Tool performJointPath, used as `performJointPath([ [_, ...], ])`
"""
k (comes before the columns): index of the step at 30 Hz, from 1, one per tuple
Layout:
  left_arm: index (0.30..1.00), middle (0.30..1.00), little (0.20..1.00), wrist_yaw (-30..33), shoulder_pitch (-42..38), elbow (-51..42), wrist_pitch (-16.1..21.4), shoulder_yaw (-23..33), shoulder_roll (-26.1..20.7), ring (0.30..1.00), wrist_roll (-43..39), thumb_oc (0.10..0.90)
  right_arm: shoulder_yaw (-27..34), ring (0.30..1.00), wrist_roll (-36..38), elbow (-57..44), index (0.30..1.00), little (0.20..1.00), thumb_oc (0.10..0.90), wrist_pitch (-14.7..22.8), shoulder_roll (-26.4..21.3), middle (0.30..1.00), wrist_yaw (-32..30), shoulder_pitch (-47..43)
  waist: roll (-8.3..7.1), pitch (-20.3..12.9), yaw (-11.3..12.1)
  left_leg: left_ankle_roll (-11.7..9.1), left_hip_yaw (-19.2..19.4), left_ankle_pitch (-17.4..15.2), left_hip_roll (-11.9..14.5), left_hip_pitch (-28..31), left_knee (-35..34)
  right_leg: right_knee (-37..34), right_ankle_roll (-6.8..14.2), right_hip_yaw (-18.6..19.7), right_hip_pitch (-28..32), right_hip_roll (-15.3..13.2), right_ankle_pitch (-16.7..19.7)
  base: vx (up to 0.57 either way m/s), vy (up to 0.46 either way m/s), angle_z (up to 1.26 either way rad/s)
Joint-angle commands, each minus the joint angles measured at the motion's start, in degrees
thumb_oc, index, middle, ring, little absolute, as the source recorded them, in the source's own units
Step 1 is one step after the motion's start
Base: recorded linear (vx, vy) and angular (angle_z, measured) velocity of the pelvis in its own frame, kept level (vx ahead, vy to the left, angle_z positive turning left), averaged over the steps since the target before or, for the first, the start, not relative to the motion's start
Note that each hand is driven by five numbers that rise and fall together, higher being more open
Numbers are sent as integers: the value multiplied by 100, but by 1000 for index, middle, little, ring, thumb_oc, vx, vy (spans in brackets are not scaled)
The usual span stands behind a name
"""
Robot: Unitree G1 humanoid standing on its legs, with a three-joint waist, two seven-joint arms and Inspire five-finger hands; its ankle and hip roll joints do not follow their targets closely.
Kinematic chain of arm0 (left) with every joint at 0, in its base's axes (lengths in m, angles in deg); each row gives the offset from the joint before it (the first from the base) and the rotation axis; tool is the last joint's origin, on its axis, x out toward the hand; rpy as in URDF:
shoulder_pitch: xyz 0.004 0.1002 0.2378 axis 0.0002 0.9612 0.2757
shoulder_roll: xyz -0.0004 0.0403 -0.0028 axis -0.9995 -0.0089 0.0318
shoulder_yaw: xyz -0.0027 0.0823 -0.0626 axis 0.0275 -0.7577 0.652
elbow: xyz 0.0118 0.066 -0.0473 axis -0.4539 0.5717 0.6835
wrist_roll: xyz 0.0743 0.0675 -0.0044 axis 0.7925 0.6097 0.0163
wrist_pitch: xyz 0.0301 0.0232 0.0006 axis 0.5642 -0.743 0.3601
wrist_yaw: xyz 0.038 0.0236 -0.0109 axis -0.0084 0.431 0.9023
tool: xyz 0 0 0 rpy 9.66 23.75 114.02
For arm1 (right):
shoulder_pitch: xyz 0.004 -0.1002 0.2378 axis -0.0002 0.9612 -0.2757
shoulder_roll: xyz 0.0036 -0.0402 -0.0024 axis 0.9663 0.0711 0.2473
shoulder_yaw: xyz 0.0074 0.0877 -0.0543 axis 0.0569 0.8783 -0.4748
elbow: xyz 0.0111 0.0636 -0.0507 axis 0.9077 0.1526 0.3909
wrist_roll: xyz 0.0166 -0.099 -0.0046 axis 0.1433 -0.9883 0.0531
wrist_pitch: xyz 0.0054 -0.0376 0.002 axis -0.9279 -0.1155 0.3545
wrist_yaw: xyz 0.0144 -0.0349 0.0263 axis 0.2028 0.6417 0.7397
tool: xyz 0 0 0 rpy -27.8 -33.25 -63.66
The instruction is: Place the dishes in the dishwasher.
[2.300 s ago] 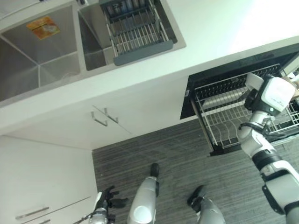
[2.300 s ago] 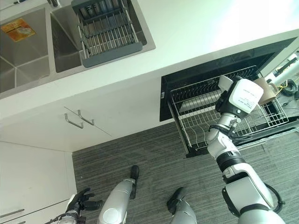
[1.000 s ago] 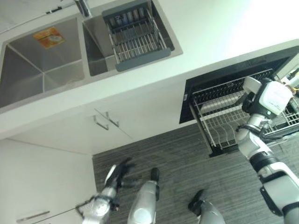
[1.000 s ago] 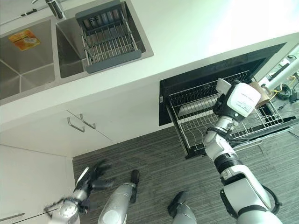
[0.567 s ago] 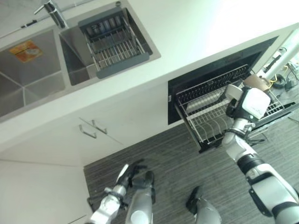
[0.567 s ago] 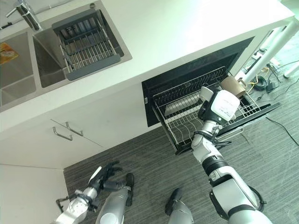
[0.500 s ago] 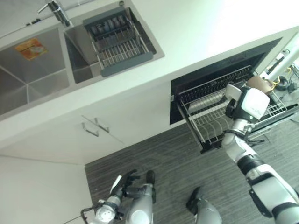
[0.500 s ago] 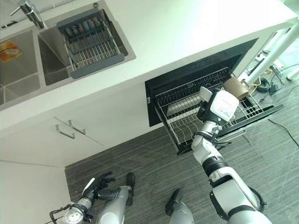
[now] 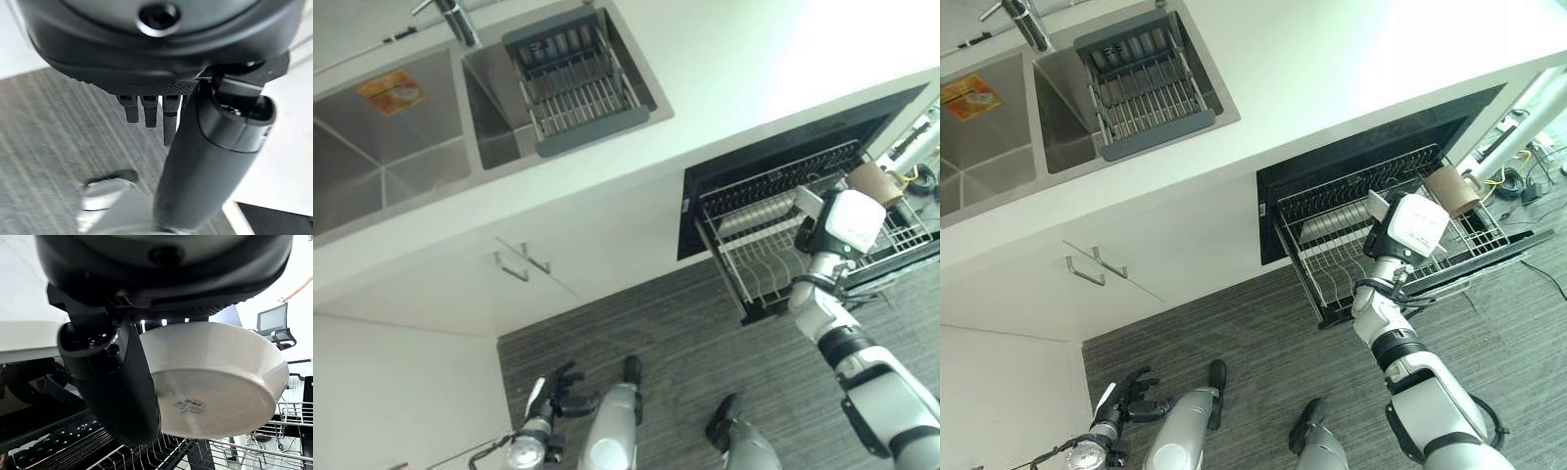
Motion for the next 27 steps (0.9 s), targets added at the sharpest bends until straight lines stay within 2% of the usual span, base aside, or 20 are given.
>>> performJointPath([
  [1, 900, 900, 900, 144, 167, -239, 122, -168, -200, 900, 110, 800, -10, 300, -80, 16, 300, 300, 400, -215, -569, 300, -197, -719, -95, -245, 198, -265, -250, -941, 221, 245, 240, -78, 410, 282, 123, -131, -329, -10, 0, 5],
  [14, 900, 900, 900, 266, 89, -270, -17, -114, -268, 900, -80, 800, -52, 300, 360, 835, 300, 300, 400, -649, -589, 300, 126, -1501, -168, -58, 422, -240, -381, -914, 171, 15, 240, -78, 381, 165, -32, -138, -278, -14, 4, 8],
  [21, 900, 900, 900, 259, 3, -378, -64, -87, -327, 900, -194, 800, -156, 300, 443, 1001, 300, 300, 400, -669, -582, 300, 276, -1703, -205, 52, 476, -237, -417, -889, 168, -118, 240, -78, 376, 155, -148, -136, -251, -21, 0, 1],
  [27, 900, 900, 900, 259, -63, -510, -62, -151, -389, 900, -285, 800, -234, 300, 648, 1167, 300, 300, 400, -495, -516, 300, 514, -1932, -235, 169, 539, -222, -450, -863, 163, -254, 240, -78, 367, 114, -261, -141, -218, -24, -7, 2],
])
